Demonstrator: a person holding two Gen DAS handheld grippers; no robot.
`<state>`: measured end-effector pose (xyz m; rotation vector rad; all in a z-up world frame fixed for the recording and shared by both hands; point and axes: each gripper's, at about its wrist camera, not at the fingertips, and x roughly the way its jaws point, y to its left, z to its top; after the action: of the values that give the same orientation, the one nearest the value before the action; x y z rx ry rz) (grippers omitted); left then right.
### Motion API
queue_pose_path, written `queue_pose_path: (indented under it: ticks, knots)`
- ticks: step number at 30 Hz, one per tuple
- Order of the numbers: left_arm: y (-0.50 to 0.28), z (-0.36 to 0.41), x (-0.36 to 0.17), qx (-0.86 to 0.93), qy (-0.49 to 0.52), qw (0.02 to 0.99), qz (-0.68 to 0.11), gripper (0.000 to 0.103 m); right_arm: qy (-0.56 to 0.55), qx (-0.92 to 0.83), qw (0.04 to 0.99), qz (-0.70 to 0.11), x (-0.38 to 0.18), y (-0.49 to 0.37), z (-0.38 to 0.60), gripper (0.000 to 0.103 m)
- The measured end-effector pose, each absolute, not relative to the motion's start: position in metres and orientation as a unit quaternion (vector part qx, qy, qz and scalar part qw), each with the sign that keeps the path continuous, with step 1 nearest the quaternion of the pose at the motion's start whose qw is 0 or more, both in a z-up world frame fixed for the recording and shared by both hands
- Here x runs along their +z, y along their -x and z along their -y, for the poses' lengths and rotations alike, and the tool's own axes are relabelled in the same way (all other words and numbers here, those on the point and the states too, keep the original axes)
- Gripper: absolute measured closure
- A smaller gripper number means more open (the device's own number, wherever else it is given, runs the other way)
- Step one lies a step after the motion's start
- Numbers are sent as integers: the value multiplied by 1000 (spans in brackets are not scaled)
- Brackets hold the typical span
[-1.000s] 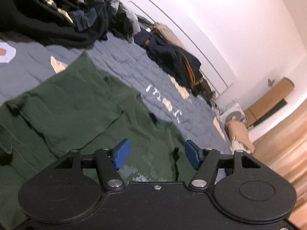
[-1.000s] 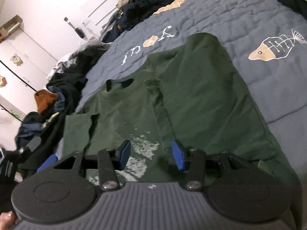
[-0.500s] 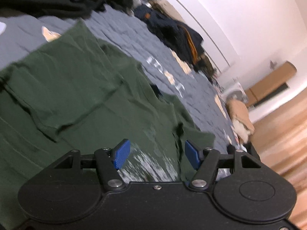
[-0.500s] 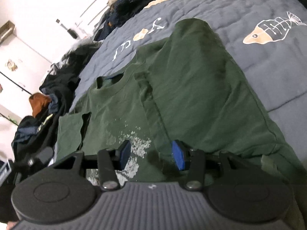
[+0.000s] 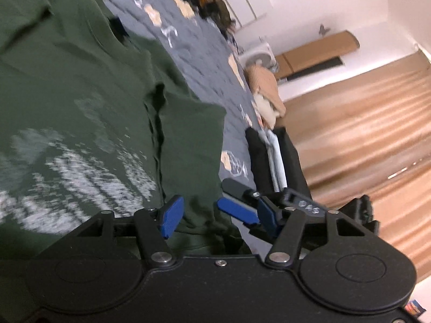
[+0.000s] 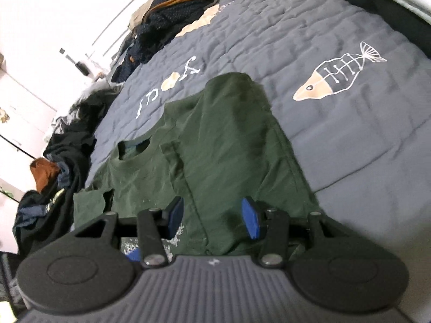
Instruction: Fold clothes
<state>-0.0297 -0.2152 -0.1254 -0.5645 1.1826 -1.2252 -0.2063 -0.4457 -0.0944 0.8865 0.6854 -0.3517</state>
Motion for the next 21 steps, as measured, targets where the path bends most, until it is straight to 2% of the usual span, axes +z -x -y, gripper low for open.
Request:
queue_pose_path:
  ticks: [21]
  knots:
    - [33, 245, -157, -536, 223, 602, -548, 43, -428, -179, 821, -333, -104, 215, 455, 55]
